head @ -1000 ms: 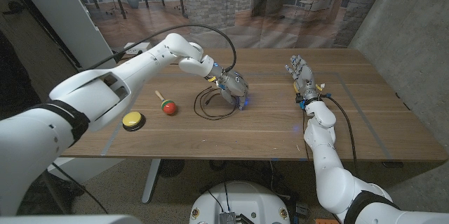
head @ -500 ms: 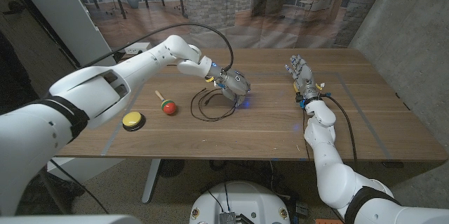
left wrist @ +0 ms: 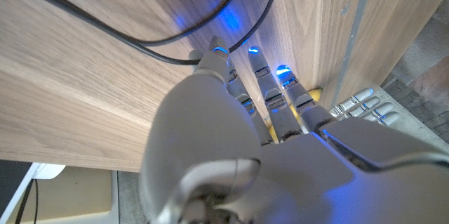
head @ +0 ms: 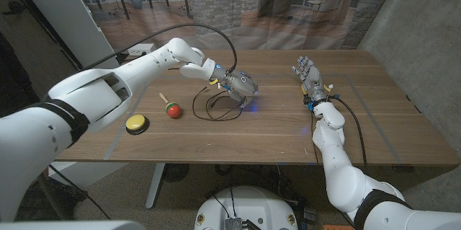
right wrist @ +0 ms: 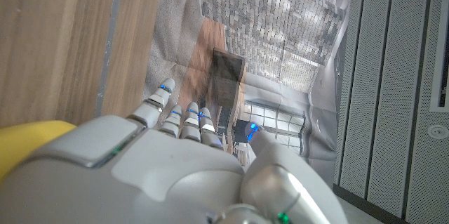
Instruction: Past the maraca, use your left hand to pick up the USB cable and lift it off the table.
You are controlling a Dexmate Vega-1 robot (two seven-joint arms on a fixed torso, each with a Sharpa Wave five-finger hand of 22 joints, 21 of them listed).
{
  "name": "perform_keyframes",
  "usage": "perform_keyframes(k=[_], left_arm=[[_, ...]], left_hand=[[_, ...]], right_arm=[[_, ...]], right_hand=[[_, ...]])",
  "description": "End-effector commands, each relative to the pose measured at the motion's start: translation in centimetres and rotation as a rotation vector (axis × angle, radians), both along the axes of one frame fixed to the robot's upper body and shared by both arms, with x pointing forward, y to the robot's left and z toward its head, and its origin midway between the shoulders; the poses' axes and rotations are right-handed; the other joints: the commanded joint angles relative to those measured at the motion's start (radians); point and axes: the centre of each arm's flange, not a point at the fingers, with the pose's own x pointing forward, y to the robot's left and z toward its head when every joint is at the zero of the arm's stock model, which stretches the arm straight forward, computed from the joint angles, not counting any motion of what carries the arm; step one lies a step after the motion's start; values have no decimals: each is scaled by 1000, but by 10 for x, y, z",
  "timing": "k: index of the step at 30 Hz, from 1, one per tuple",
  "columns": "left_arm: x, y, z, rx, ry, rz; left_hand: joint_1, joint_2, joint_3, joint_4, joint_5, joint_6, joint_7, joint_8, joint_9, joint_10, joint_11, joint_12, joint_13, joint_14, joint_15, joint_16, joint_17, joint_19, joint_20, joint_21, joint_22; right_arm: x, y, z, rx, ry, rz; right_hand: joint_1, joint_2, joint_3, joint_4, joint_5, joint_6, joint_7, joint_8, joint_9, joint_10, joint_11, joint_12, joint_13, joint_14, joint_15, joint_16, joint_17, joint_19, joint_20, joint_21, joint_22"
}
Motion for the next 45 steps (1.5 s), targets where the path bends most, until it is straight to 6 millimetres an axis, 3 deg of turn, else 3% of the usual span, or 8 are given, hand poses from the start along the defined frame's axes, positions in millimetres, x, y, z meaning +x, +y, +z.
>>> perform_keyframes(k=[1, 45], left_arm=[[-10, 2, 14, -119, -23, -5], [-59, 7, 44, -402, -213, -98]], left_hand=[[14, 3, -4, 4, -1, 2, 5, 8, 3, 65, -47, 56, 130, 13, -178, 9, 10, 6, -6, 8, 2], [36, -1, -7, 9, 5, 16, 2, 11, 3, 74, -43, 60, 163, 19, -178, 30, 65, 5, -8, 29, 2]], right_arm=[[-4, 2, 2, -8, -9, 3], [-30, 1, 5, -24, -52, -6]], right_hand=[[-2, 46, 9, 2, 2, 4, 4, -1, 3, 2, 5, -3, 5, 4, 3, -1, 3, 6, 0, -3, 2], [-1, 46, 11, 0, 3, 5, 5, -1, 3, 4, 5, -3, 5, 5, 2, -1, 2, 7, 0, -3, 2]])
